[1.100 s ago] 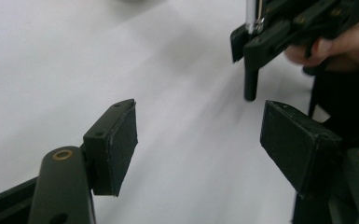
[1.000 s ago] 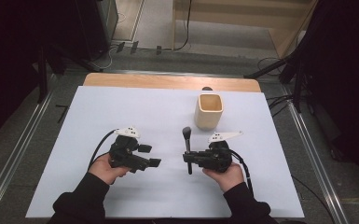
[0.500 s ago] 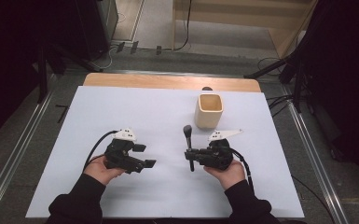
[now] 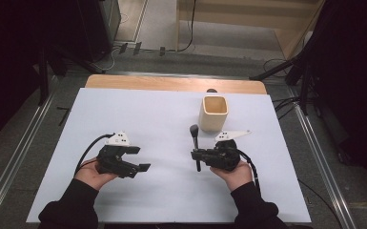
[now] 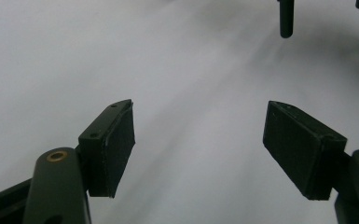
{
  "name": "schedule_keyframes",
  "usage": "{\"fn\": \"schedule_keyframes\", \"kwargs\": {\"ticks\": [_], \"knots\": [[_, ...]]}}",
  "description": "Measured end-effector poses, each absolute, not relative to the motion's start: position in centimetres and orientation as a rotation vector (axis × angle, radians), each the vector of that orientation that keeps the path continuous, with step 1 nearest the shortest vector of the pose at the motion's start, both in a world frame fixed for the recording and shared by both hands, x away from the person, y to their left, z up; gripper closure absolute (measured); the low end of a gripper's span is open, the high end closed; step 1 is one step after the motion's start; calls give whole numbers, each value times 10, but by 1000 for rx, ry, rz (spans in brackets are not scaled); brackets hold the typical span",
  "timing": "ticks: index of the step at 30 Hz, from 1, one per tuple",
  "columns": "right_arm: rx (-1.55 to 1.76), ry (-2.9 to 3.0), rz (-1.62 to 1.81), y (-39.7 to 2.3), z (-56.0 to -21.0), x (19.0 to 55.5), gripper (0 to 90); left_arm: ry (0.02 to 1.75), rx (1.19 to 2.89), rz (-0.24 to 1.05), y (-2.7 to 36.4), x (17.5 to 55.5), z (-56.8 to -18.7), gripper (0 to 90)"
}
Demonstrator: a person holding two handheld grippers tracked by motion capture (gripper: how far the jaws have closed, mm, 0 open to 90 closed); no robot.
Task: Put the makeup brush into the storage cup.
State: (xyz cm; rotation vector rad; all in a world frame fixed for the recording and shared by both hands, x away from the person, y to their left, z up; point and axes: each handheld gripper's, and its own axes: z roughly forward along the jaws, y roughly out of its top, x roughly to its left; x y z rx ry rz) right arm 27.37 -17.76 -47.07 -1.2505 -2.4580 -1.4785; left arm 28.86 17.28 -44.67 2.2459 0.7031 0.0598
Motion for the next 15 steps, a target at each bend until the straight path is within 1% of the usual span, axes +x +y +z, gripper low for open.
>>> {"fn": "schedule_keyframes", "kwargs": {"ticks": [12,15], "knots": [[-1296,-2466,-1526,-191,-455,283,796,683,2319,97,186,285,-451,263],[-1303,-2465,-1536,-192,-453,285,796,692,2313,106,189,284,-451,267]]}}
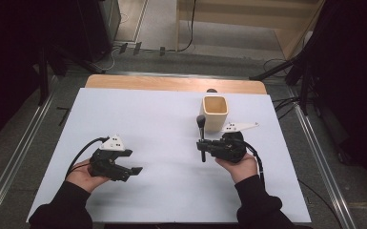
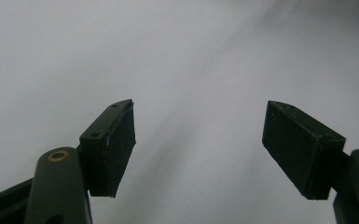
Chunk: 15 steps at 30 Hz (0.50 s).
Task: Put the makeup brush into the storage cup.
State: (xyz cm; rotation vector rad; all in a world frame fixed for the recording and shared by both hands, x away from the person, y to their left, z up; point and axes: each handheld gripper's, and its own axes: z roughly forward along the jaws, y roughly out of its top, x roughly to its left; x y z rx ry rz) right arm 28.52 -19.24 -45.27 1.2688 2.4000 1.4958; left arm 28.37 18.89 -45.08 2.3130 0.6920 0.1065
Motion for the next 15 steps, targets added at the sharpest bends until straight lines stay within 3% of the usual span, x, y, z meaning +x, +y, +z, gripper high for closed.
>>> {"fn": "schedule_keyframes", "kwargs": {"ticks": [15], "knots": [[1285,2339,1502,-201,-438,298,798,716,2308,117,195,283,-451,267]]}}
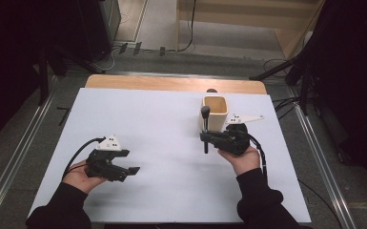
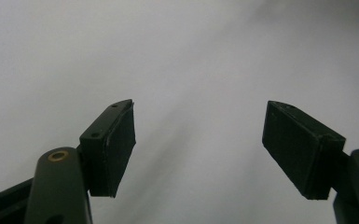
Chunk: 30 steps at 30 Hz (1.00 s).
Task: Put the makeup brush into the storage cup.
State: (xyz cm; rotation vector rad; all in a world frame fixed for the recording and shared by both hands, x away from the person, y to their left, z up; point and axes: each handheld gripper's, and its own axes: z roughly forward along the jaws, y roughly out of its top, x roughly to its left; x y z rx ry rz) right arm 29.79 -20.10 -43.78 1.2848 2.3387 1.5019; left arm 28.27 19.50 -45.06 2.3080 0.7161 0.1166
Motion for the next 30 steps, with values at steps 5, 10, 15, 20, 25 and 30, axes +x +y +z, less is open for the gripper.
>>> {"fn": "schedule_keyframes", "kwargs": {"ticks": [5,10,15,20,25,30], "knots": [[1293,2318,1506,-205,-434,302,799,726,2311,112,196,284,-450,267],[1292,2302,1505,-208,-427,306,799,729,2321,104,197,284,-452,267],[1295,2283,1496,-212,-418,312,799,739,2322,93,197,284,-452,267],[1295,2261,1499,-216,-408,317,799,743,2308,82,198,285,-451,269],[1301,2238,1503,-220,-400,323,799,741,2315,83,200,286,-452,269],[1310,2217,1501,-222,-395,329,799,743,2311,77,200,285,-452,269]]}}
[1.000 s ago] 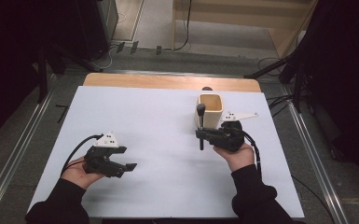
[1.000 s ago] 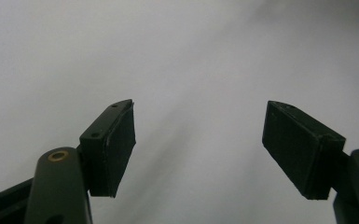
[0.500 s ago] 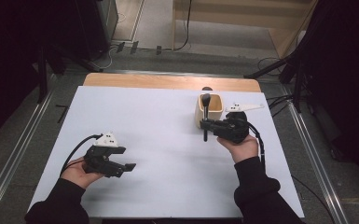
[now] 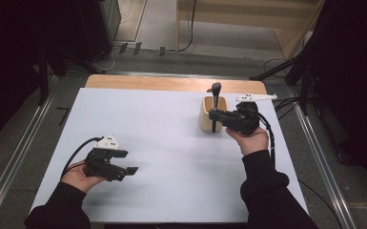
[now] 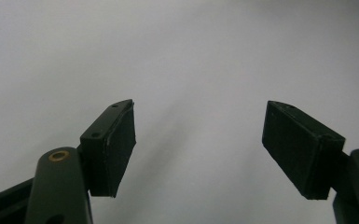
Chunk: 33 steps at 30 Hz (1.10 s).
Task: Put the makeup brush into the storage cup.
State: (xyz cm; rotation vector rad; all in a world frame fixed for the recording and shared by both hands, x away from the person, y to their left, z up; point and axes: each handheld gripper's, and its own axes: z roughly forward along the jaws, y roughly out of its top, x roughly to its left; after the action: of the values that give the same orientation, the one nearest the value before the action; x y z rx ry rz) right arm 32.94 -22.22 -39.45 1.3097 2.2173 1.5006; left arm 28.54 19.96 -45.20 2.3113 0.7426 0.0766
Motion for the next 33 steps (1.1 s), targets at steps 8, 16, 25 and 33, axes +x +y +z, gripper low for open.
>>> {"fn": "schedule_keyframes", "kwargs": {"ticks": [8,16,25,33], "knots": [[1327,2182,1477,-224,-388,340,799,746,2316,69,199,285,-452,268],[1351,2160,1439,-226,-382,354,799,736,2319,55,199,285,-454,269],[1396,2109,1427,-228,-380,369,799,738,2312,60,201,285,-454,269],[1380,2082,1375,-226,-370,382,799,744,2308,72,202,286,-454,270]]}}
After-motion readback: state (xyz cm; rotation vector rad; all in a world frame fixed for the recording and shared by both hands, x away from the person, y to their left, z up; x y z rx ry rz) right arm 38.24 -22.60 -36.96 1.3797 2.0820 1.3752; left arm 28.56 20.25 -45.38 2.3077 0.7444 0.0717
